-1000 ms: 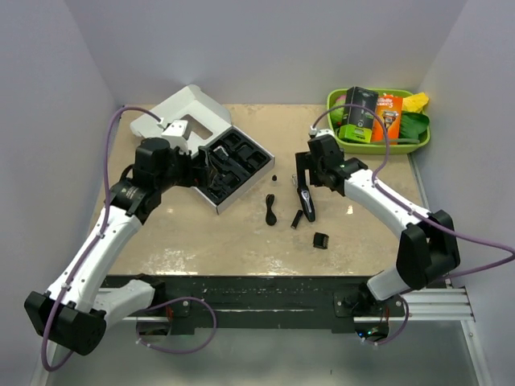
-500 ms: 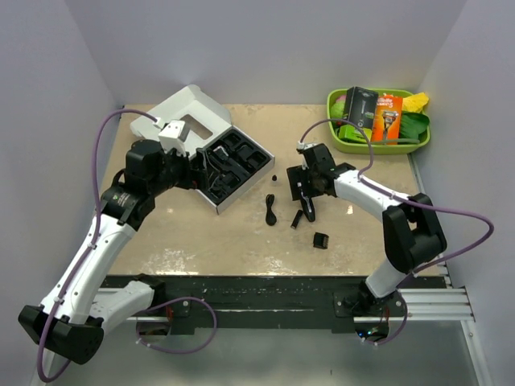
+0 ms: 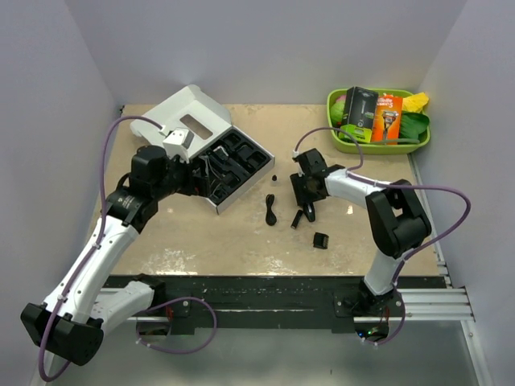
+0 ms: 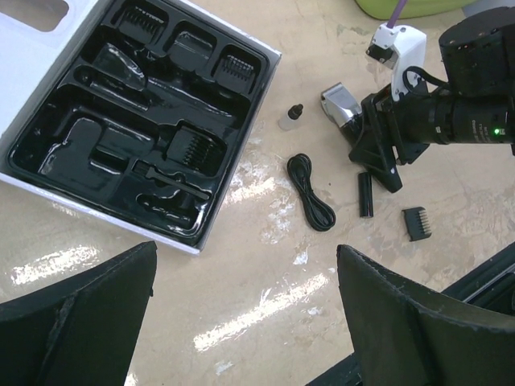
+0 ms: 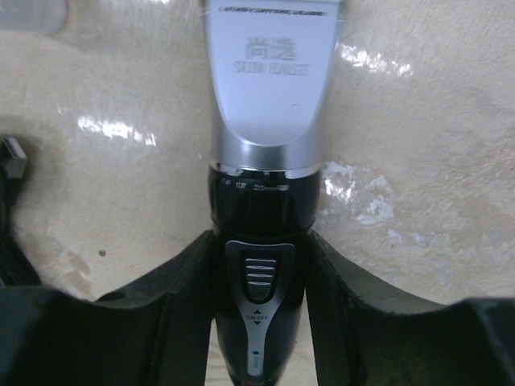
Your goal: Sort the hair-cutting tools
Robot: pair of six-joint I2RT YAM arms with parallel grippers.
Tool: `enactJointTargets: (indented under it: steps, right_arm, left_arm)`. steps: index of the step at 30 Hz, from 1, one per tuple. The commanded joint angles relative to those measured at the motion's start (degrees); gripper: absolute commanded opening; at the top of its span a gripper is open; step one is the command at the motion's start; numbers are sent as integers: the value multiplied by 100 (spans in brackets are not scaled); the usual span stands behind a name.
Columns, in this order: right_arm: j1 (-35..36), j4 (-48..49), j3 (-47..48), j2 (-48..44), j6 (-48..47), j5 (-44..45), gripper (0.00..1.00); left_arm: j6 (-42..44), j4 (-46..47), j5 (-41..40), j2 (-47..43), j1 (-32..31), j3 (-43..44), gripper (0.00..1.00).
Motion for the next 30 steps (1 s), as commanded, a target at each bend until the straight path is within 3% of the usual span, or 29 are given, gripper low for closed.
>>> enactJointTargets:
  steps: [1,4,6,13,19,26,30]
  right_arm:
    - [-5,122,295,77,-62,98,39]
    - [4,122,321,51,-62,230,20]
    - [-5,60,392,59,-71,370,1]
    - [30,-581,1094,-327,-219,1003,0]
    - [416,-1363,2561,-407,-763,1188,0]
    - [724,-1751,4459,621,-1248,214,0]
    - [909,-1277,4637,912,-1705,-812,0]
  left_arm:
    - [-83,269,119,-72,43,-82,97]
    - [-65,295,102,-81,43,-126,97]
    - [-48,295,93,-90,43,-135,97]
    - [5,217,-4,-125,43,-100,97]
    - [14,85,-39,-169,43,-21,97]
    - [-13,15,-144,-195,43,76,96]
    - [-30,-82,-206,-283,43,111,96]
